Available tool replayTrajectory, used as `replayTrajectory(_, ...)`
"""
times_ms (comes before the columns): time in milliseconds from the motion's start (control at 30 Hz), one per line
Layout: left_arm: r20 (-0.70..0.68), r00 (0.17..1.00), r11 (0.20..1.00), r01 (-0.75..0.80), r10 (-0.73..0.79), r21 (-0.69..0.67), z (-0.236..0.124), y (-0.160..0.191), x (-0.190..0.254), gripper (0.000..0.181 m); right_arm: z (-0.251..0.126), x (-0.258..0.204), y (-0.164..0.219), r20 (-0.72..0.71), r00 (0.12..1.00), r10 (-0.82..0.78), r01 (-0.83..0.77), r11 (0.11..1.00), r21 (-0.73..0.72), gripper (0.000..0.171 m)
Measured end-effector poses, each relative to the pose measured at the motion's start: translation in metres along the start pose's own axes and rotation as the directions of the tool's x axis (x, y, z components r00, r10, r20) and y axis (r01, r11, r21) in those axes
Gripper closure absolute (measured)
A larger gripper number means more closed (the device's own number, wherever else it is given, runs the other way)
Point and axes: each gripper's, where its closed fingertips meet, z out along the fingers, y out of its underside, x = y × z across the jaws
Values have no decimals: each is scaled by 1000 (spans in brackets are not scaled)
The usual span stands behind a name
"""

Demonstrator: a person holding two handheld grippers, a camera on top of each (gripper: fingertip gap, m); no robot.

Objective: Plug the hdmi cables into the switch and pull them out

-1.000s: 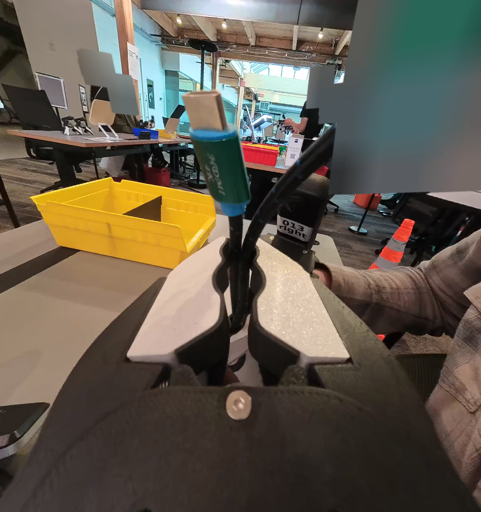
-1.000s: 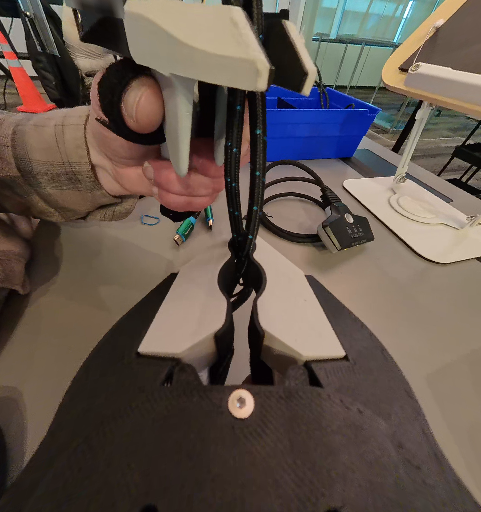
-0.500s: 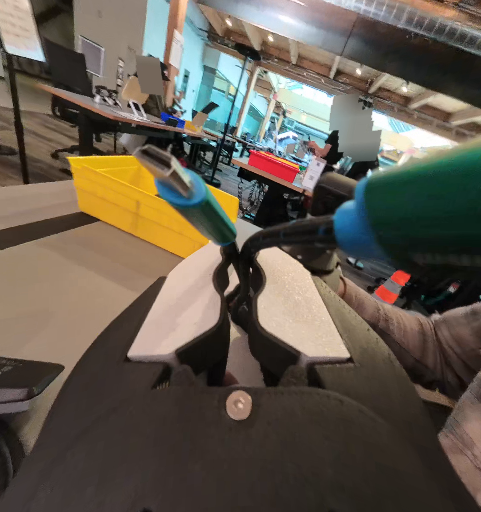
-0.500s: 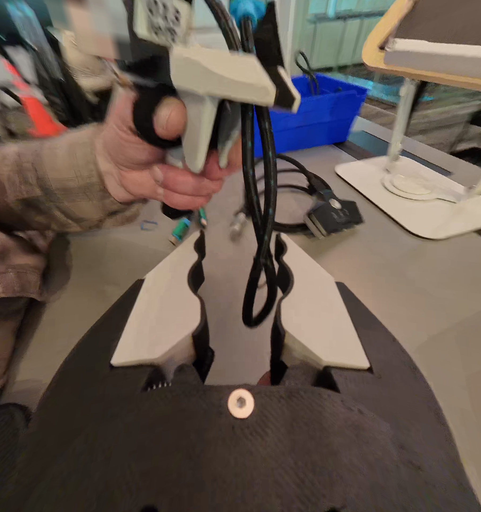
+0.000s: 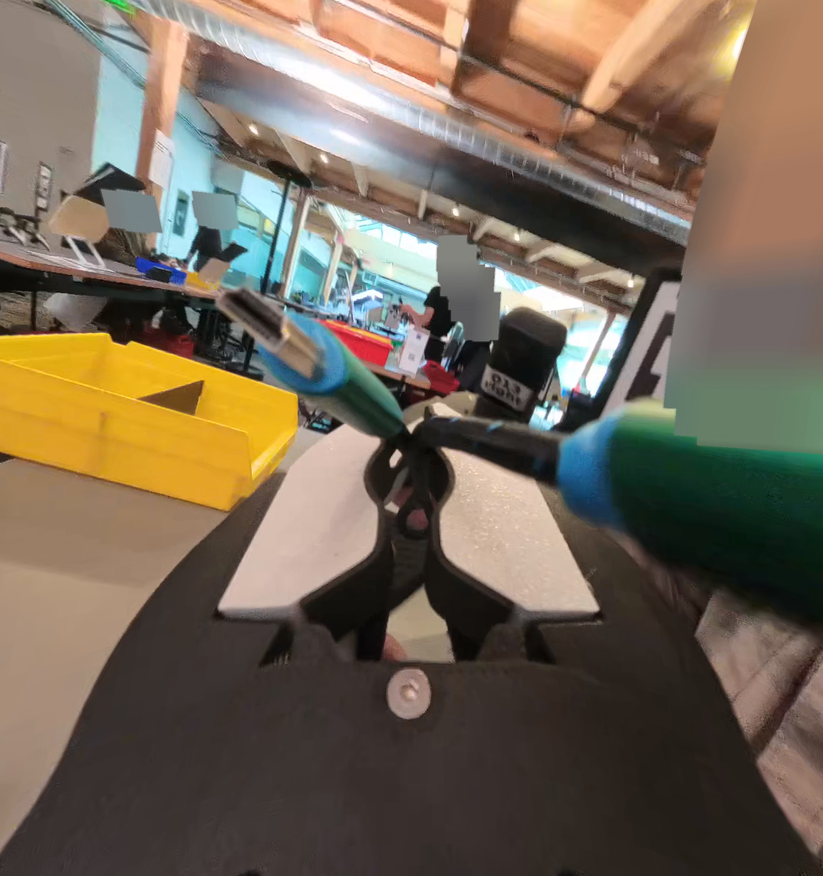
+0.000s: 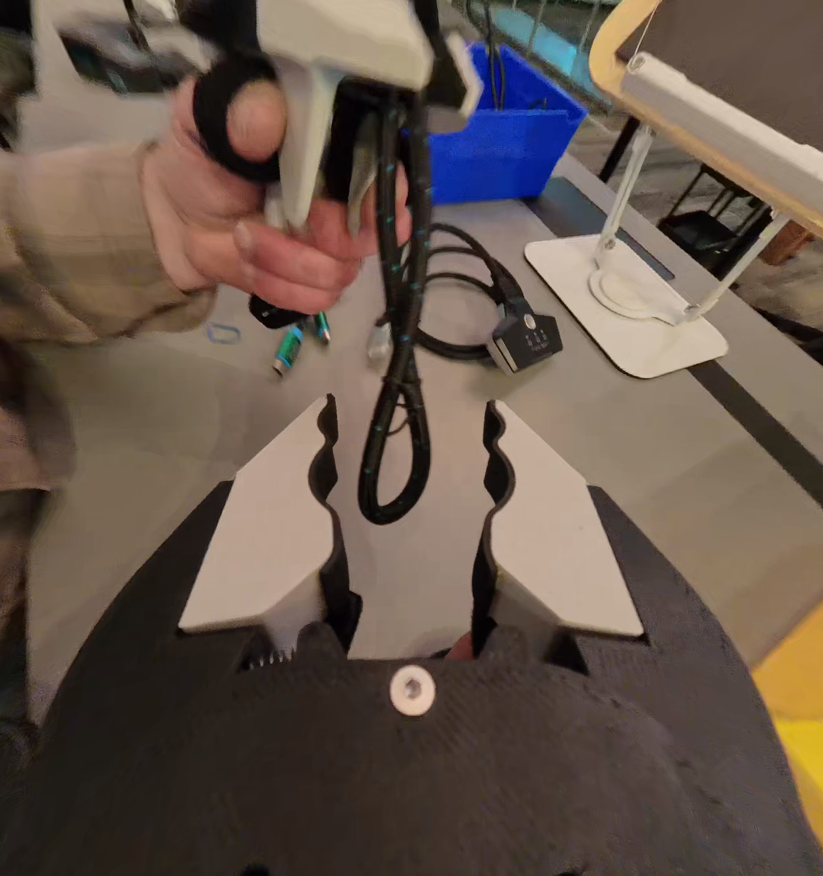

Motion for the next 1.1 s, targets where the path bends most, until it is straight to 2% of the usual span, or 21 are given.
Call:
replayTrajectory(100,-106,993,998,-54,49,-42,-4,2,18,171,-14,-23,-3,168,985,36,-40,999,22,123)
replayTrajectory(133,-135,989,998,-60,58,-9,-6,-2,23,171,-15,-26,-3,175,984,27,-30,999,13,124)
replayTrajectory(233,-171,981,996,-91,90,0,-8,-2,31,171,-14,-36,0,171,985,-2,9,999,-41,149)
replayTrajectory(400,-214,971,994,-104,108,28,-14,-8,43,171,-14,-42,-7,122,991,-53,61,996,-62,152)
replayTrajectory(533,-215,969,992,-125,125,16,-19,-8,46,171,-9,-45,-4,76,991,-107,116,984,-136,155)
replayTrajectory(667,-173,979,994,-104,107,28,-21,-9,38,170,-4,-46,-5,81,995,-62,73,988,-137,156)
replayTrajectory(800,-130,989,995,-55,66,84,-20,-14,31,153,-7,-43,-11,44,999,-3,7,995,-98,156)
replayTrajectory(900,-89,996,992,-12,23,127,-17,-16,25,137,-11,-34,-13,-68,997,-26,18,994,-112,157)
replayTrajectory(967,-99,995,991,19,-5,135,-14,-13,25,126,-11,-27,-6,-162,983,-87,57,982,-178,157)
replayTrajectory(1033,-117,993,987,45,-27,153,-12,-13,27,130,-12,-26,1,-220,963,-154,97,964,-248,156)
replayTrajectory(1100,-145,989,983,58,-33,174,-11,-15,32,144,-11,-31,4,-235,957,-172,107,957,-268,156)
